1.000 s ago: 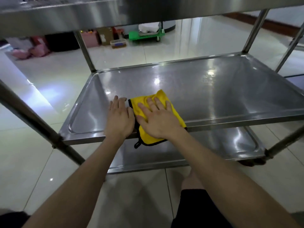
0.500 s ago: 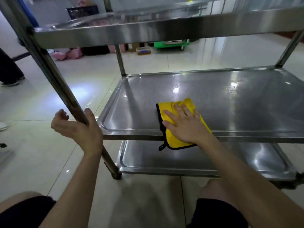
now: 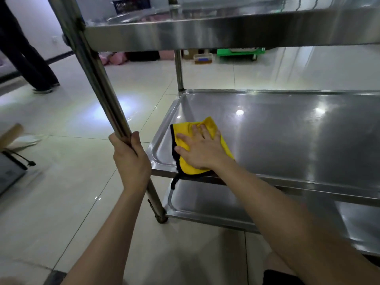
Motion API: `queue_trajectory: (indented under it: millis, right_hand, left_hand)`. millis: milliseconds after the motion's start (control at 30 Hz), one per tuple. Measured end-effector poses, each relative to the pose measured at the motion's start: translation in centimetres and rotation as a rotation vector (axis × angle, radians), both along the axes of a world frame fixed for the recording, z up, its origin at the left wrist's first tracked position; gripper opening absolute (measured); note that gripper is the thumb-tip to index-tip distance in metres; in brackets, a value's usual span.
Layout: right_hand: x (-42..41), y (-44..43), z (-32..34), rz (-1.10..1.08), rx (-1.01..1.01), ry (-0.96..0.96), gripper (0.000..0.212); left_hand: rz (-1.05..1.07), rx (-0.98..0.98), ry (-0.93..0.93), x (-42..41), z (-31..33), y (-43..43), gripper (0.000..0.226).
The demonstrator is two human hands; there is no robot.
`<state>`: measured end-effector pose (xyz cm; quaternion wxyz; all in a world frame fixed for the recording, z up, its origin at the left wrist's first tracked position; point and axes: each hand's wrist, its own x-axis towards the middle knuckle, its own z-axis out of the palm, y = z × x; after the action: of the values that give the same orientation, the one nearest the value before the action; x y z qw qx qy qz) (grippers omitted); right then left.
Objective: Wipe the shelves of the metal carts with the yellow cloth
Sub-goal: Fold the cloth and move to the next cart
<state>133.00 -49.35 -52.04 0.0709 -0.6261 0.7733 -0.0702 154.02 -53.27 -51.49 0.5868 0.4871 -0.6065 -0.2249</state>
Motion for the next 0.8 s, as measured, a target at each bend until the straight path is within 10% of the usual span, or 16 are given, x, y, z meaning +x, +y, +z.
queue_trajectory:
  millis: [367, 800]
  right_hand:
    - [-4.6, -13.9, 2.0, -0.206, 0.079, 0.0, 0.074]
    - [8.2, 3.4, 0.6, 0.178, -0.042, 0.011, 0.093]
  left_hand:
    - [-0.071, 0.058, -0.102, 0.9, 0.6, 0.3, 0.015]
    - [-0.124, 0.053, -0.1, 1.0, 1.4, 1.0, 0.019]
